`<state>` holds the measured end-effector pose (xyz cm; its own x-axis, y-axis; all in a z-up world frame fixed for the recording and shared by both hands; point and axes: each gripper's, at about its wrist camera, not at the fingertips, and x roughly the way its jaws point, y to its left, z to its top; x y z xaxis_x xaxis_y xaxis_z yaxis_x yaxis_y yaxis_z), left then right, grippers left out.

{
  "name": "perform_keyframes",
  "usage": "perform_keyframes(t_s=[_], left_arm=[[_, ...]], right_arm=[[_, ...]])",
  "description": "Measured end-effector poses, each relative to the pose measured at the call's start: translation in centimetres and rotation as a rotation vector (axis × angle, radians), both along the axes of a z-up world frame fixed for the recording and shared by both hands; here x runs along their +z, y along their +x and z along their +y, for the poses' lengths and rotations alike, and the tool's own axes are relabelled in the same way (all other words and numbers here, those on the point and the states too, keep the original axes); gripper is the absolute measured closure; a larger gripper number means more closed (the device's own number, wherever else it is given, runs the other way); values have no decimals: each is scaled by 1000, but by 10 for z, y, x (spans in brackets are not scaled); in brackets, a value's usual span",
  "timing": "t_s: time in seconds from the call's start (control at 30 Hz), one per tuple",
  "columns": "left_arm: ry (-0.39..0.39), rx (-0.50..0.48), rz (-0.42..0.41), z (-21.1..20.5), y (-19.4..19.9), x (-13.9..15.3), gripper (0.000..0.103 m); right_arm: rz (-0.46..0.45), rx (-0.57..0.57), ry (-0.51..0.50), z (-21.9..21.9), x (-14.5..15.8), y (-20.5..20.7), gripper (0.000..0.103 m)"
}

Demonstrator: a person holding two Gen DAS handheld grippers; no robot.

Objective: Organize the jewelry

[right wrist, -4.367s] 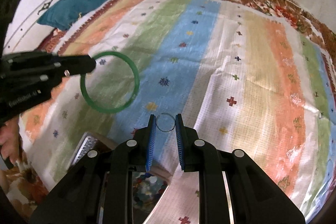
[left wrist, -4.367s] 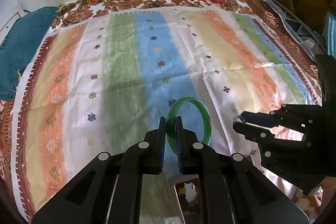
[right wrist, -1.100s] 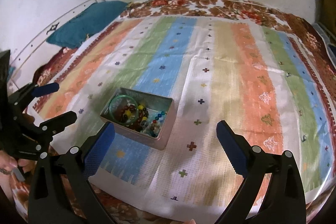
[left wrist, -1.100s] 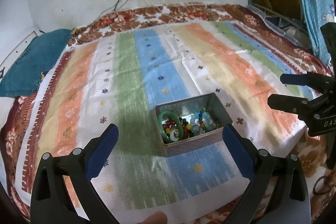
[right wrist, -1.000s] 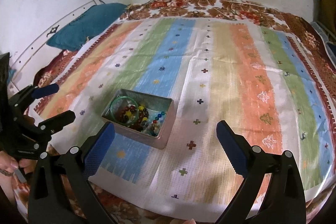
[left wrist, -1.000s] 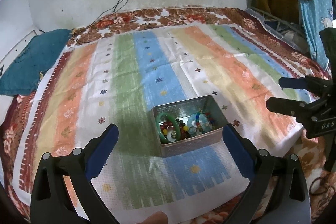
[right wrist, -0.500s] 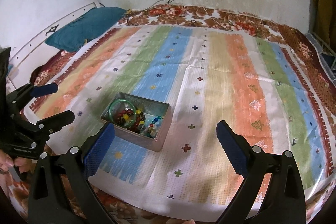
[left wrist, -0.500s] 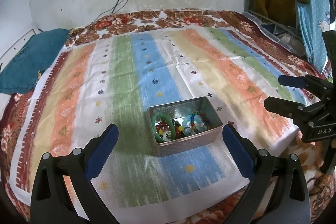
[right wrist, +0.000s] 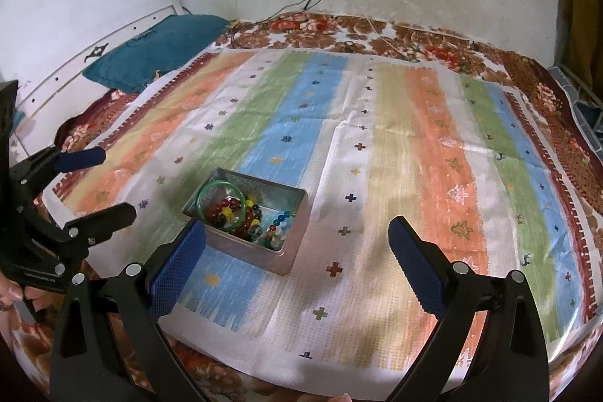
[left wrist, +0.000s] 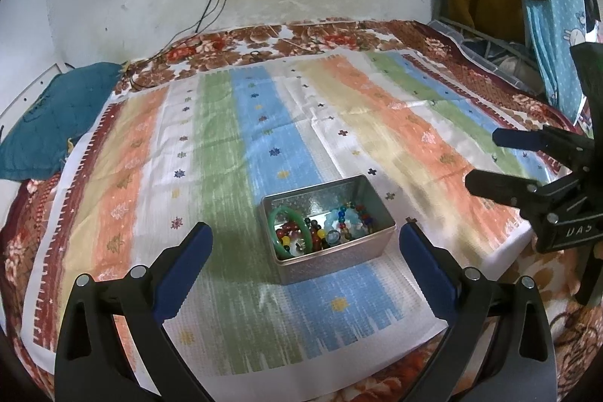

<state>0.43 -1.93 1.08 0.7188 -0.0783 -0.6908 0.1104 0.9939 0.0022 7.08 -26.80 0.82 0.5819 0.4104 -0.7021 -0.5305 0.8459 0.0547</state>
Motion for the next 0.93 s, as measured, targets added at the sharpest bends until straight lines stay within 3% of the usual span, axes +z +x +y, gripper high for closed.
perform_keyframes(t_s=[0.93], left_arm=[[9, -14, 21, -4, 2, 1, 6]], right_arm=[[-31, 3, -2, 4, 5, -5, 5]])
